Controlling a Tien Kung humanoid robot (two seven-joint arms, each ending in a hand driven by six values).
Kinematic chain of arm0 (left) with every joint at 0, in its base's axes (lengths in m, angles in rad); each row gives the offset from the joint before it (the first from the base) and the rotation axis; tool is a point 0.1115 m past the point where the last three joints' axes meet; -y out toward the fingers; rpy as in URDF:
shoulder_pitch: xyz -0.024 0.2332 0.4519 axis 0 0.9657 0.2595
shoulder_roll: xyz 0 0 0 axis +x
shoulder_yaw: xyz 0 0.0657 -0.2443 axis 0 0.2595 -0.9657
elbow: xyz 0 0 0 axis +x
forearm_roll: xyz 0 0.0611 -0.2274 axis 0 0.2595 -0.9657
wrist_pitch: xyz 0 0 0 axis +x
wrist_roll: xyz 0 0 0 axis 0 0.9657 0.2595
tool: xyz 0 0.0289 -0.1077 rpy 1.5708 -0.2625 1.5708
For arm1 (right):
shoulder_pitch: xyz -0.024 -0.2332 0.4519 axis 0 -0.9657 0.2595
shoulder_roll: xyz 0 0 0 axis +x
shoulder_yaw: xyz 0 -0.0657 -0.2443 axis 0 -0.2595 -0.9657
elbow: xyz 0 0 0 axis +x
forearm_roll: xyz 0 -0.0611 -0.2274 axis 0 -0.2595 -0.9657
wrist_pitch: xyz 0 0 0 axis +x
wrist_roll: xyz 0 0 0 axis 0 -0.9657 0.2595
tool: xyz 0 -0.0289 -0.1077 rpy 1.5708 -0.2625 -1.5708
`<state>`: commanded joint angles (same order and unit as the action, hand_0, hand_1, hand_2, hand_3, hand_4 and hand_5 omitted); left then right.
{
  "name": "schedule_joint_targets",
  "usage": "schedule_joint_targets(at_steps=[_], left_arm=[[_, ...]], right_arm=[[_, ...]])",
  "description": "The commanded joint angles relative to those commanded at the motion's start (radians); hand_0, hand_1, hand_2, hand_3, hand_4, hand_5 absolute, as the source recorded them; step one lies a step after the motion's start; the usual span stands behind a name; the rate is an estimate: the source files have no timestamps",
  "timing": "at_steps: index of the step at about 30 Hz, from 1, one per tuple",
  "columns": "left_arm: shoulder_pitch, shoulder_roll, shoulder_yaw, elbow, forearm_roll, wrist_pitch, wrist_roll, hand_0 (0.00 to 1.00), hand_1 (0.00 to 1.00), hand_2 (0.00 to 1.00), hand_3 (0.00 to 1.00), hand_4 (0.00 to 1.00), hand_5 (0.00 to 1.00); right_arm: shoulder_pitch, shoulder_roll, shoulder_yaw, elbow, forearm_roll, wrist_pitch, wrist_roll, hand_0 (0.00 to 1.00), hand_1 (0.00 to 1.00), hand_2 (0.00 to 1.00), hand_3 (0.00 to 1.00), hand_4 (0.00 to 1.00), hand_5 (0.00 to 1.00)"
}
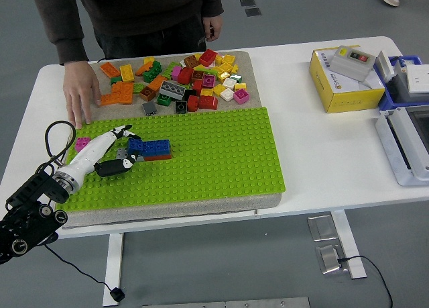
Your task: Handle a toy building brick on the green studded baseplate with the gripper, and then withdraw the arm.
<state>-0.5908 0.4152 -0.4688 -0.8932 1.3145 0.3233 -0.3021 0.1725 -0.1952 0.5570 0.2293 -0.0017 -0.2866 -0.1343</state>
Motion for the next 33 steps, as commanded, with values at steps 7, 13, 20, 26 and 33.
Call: schedule_joint_targets(at_steps=[7,13,20,26,33], left_arm=[[-0.005,-0.004,-0.007,0.008,0.049,0.027,-0.011,0.998,0.987,0.987,0.577,0.456,0.333],[-0.006,-0.009,0.006,0.021,0.048,0.032,-0.013,0.998,0.992,0.996,0.578,0.456,0.333],[-0.007,-0.012,0.013,0.029,0.040,0.032,-0.013,0.998,0.992,0.996,0.582,0.454,0.334],[-0.008,-0.014,0.016,0.035,0.036,0.031,-0.014,0.998,0.990,0.997,0.583,0.452,0.336],[-0.005,-0.017,0.020,0.038,0.036,0.031,-0.015,0.998,0.992,0.998,0.583,0.451,0.338]], right_arm=[[0.001,-0.001,0.003,0.000,-0.002,0.003,-0.004,0.613,0.517,0.673,0.648,0.594,0.998],[0.002,-0.002,0.000,0.000,0.000,0.003,-0.003,0.612,0.509,0.673,0.648,0.595,0.998],[0.003,-0.002,-0.005,0.001,0.005,0.004,-0.001,0.609,0.496,0.672,0.648,0.596,0.998],[0.003,-0.002,-0.010,0.001,0.009,0.004,0.001,0.610,0.497,0.672,0.647,0.597,0.998],[0.003,-0.002,-0.021,0.002,0.021,0.005,0.005,0.607,0.496,0.671,0.647,0.598,0.998]])
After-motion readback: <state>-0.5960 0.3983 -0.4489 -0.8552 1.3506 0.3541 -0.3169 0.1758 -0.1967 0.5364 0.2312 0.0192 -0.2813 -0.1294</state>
